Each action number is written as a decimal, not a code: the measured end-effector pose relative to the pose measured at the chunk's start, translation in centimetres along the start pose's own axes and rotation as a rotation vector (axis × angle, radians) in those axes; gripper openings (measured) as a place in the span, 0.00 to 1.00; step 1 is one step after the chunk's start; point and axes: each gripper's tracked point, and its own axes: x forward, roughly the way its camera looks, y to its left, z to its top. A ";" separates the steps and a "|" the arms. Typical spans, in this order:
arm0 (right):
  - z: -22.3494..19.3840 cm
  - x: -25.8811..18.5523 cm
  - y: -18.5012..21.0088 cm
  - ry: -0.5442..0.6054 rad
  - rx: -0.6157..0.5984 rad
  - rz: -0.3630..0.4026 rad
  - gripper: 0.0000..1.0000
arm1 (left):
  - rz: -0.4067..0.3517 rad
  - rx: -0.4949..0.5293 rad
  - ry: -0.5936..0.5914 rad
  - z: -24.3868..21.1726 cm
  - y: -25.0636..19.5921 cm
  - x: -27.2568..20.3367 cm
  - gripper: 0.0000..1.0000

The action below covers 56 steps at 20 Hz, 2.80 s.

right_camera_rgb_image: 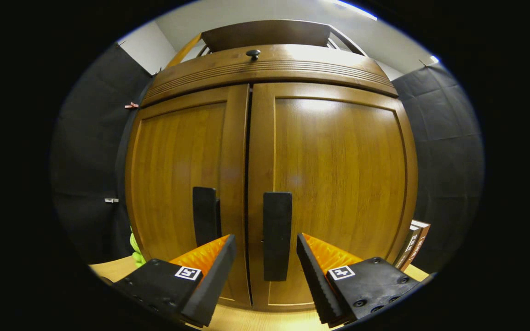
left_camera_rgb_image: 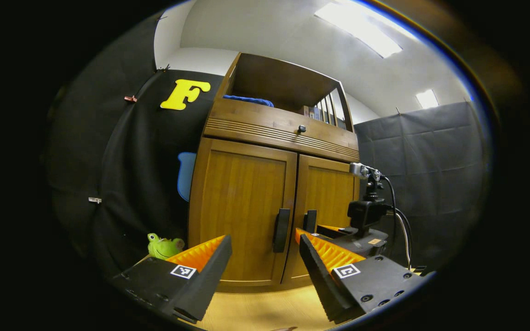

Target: Open the right door of the double-door shoe cabinet with the right hand, and open the left door with the left hand.

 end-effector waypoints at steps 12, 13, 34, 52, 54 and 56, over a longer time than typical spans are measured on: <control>-1.2 2.4 -0.8 -0.004 -0.051 -0.001 0.27 | 0.003 -0.032 0.024 -0.9 0.3 0.6 0.92; -1.3 2.1 -0.8 0.004 -0.053 0.006 0.24 | 0.005 -0.032 0.026 -1.0 0.3 0.5 0.92; 0.7 -12.3 -4.9 0.087 0.006 0.175 0.19 | -0.068 -0.057 0.031 0.0 -6.2 -2.2 0.92; 2.1 -19.9 -13.7 0.080 0.013 0.091 0.23 | -0.240 -0.066 0.103 -3.0 -16.0 0.4 0.92; 2.2 -20.5 -14.7 0.078 0.014 0.075 0.19 | -0.244 -0.074 0.105 -3.2 -16.5 0.7 0.92; 2.3 -20.8 -15.5 0.077 0.005 0.059 0.23 | -0.251 -0.086 0.112 -3.5 -17.1 1.1 0.92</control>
